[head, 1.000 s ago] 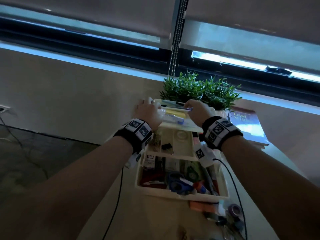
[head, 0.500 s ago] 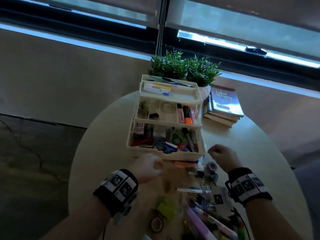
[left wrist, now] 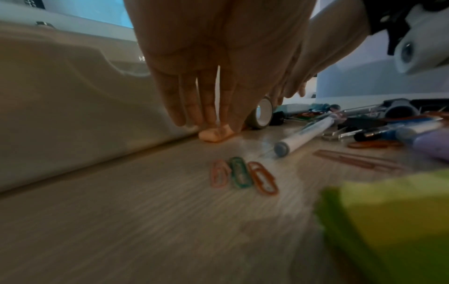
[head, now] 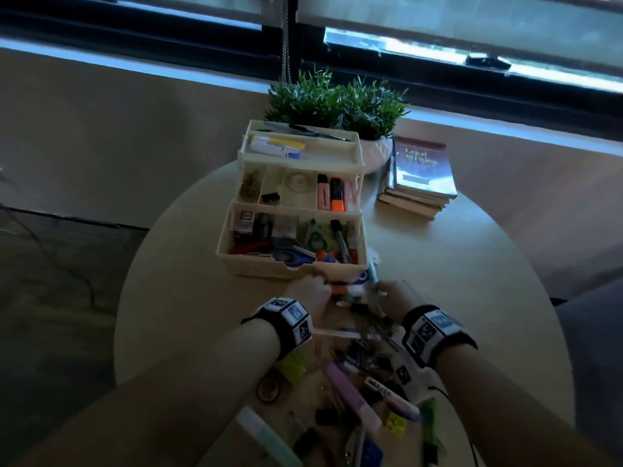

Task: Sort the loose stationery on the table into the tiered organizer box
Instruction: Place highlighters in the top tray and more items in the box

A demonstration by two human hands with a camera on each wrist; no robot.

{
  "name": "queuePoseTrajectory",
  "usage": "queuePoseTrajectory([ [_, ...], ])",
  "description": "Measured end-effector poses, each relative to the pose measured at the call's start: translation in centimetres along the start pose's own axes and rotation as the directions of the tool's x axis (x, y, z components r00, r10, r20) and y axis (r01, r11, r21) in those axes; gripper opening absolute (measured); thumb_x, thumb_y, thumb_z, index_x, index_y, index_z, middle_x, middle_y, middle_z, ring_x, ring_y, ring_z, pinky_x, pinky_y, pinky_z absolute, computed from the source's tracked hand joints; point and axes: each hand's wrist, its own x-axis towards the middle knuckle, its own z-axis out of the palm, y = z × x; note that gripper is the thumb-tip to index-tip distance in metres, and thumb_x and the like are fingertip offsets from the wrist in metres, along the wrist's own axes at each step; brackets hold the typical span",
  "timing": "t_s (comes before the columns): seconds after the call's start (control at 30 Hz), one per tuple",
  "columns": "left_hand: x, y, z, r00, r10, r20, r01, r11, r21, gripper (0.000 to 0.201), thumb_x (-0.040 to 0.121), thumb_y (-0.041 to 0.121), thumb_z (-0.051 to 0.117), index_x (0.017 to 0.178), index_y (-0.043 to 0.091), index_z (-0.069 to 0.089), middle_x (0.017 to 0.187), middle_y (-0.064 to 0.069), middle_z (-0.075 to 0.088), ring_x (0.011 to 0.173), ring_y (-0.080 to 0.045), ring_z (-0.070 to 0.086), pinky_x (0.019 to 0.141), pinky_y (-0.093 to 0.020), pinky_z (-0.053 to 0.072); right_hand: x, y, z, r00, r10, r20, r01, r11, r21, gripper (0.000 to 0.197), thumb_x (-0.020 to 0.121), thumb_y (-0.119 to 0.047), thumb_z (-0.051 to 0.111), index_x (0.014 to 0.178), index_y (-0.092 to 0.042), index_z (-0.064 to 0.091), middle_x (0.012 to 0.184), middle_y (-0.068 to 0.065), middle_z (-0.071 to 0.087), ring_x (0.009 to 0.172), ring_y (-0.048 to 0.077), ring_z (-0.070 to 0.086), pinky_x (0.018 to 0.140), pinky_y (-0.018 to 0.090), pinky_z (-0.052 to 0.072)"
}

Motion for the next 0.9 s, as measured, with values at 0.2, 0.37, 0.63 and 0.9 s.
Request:
queuePoseTrajectory([
  [0.2,-0.6,0.1,0.1,0.997,-0.071,-0.019,0.071,0.997,-0.018,0.032,0.09,0.009,0.049,0.122,0.012,0.05,0.119,-0.012,0.058,0.108,-0.031,0.058,0.086,-0.041,0.05,-3.6,0.6,2.1,0.986,-0.152,-0.069,0.157,0.984,0.079,0.023,0.088,-0.014,0.049,0.098,-0.005,0.068,0.097,0.013,0.062,0.09,0.027,0.06,0.079,0.03,0.047],
  [0.37,-1.2,0.0,0.3,0.979,-0.198,0.037,0.201,0.974,-0.1,0.031,0.088,0.007,0.053,0.118,0.006,0.047,0.122,-0.016,0.054,0.112,-0.033,0.055,0.089,-0.04,0.046,-8.0,-1.3,5.4,0.92,-0.296,0.258,0.301,0.953,0.019,0.023,0.091,-0.026,0.05,0.104,-0.012,0.063,0.09,0.001,0.059,0.083,0.016,0.057,0.064,0.017,0.044],
  [0.63,-3.8,-2.1,-0.2,0.964,-0.267,0.019,0.264,0.937,-0.227,0.008,0.088,0.015,0.053,0.089,0.01,0.058,0.105,-0.013,0.061,0.098,-0.03,0.059,0.081,-0.035,0.045,-8.7,-3.5,6.8,0.923,-0.326,0.205,0.352,0.93,-0.107,0.026,0.097,-0.025,0.038,0.111,-0.008,0.054,0.112,0.012,0.059,0.103,0.029,0.059,0.079,0.034,0.049],
  [0.9,-7.4,-6.1,-7.0,0.912,-0.285,-0.295,0.136,0.889,-0.438,0.032,0.089,0.012,0.056,0.12,0.014,0.06,0.115,-0.006,0.063,0.104,-0.021,0.058,0.086,-0.025,0.041,-6.6,-5.3,-1.1,0.944,-0.307,-0.119,0.33,0.87,0.367,0.02,0.084,-0.025,0.06,0.102,-0.021,0.052,0.082,0.0,0.061,0.073,0.011,0.059,0.068,0.025,0.052],
])
